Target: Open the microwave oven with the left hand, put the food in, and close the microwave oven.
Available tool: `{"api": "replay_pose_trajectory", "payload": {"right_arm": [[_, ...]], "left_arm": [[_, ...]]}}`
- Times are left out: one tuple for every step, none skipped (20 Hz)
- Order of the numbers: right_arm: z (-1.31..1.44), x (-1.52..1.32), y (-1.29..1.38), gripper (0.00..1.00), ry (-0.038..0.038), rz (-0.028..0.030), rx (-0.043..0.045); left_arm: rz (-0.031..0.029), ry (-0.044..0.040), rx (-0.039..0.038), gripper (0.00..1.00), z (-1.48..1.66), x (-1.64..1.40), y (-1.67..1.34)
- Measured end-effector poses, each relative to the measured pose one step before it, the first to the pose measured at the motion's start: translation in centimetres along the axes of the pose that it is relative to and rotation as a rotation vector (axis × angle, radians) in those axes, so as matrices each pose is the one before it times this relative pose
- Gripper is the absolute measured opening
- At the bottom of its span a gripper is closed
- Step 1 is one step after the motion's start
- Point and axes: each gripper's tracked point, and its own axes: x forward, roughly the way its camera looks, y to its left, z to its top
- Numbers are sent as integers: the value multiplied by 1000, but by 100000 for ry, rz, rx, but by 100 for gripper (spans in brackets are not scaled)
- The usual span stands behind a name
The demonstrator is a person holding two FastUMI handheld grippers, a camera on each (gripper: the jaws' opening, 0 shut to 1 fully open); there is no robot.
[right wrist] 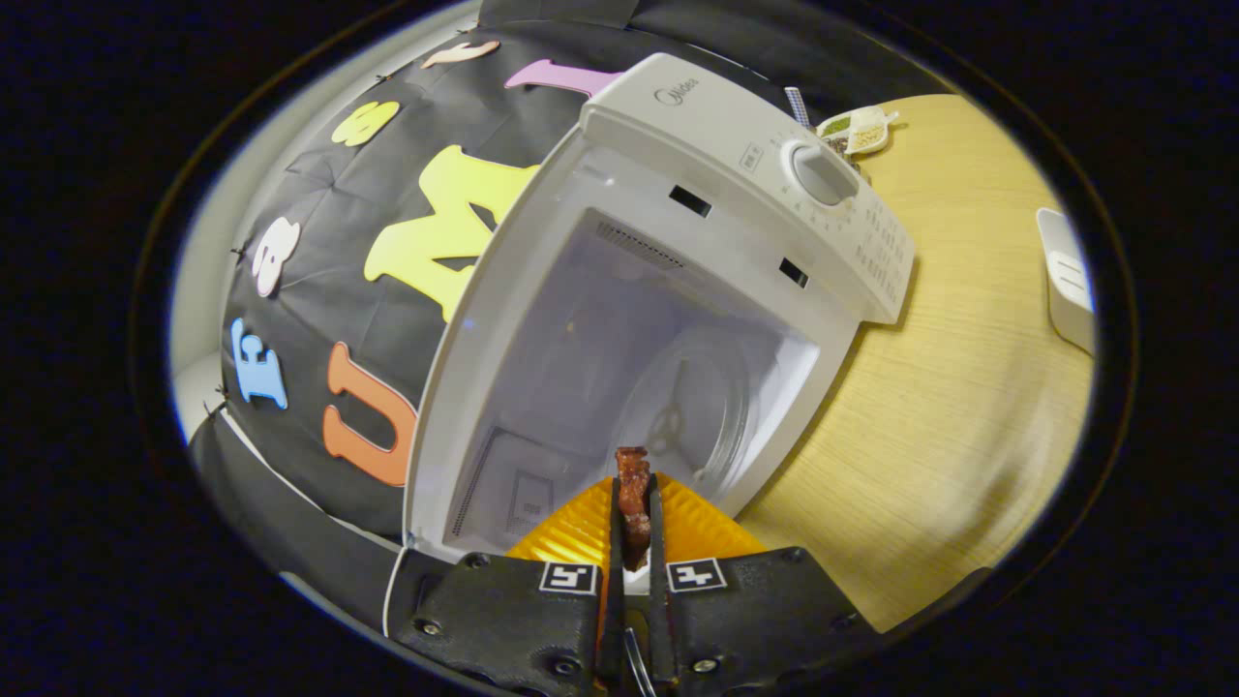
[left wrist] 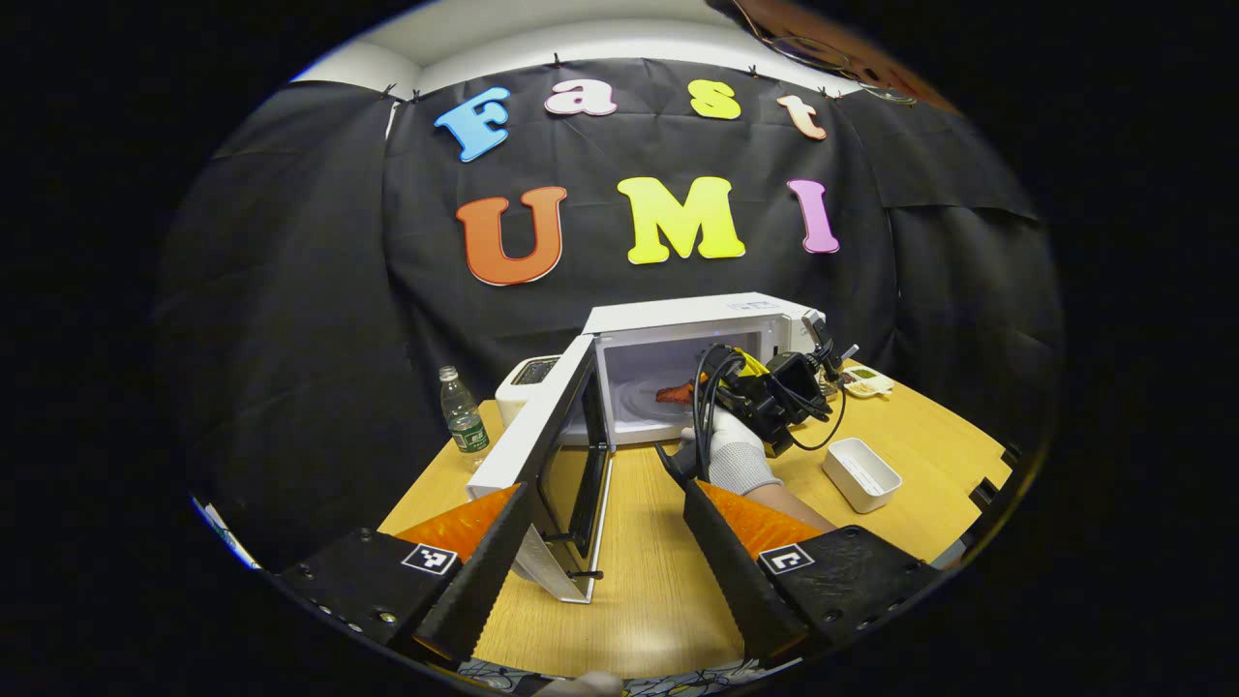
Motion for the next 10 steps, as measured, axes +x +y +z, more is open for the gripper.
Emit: {"api": "replay_pose_trajectory", "payload": {"right_arm": [[-95, 1029, -471, 5, -1245, -1809, -234], [-83, 936, -366, 13, -732, -1496, -1309], [-131, 763, -137, 13, -208, -660, -1504], [-17, 503, 320, 13, -836, 786, -1477], [5, 544, 37, 7, -1667, 81, -812], [28, 351, 161, 16, -1138, 375, -1491], [-155, 399, 129, 7, -619, 405, -3788], [-110, 341, 244, 16, -360, -28, -3595], [-8, 278, 53, 17, 274, 595, -3478], [145, 239, 30, 10, -440, -376, -5232]], "left_arm": [[881, -221, -571, 97, 120, 56, 210], [621, 591, -479, 97, -187, 115, 147], [734, -750, -31, 97, 216, 118, 165], [-437, 543, -428, 97, -110, 52, -237], [709, -97, 454, 97, 65, -6, -27], [-85, 29, -206, 97, 64, 149, -78], [-139, 283, -476, 97, 41, 144, -89], [-286, -301, -122, 97, 111, -10, -19], [-230, 196, 247, 97, 31, 46, -169], [-37, 145, 331, 97, 18, -194, -66]]}}
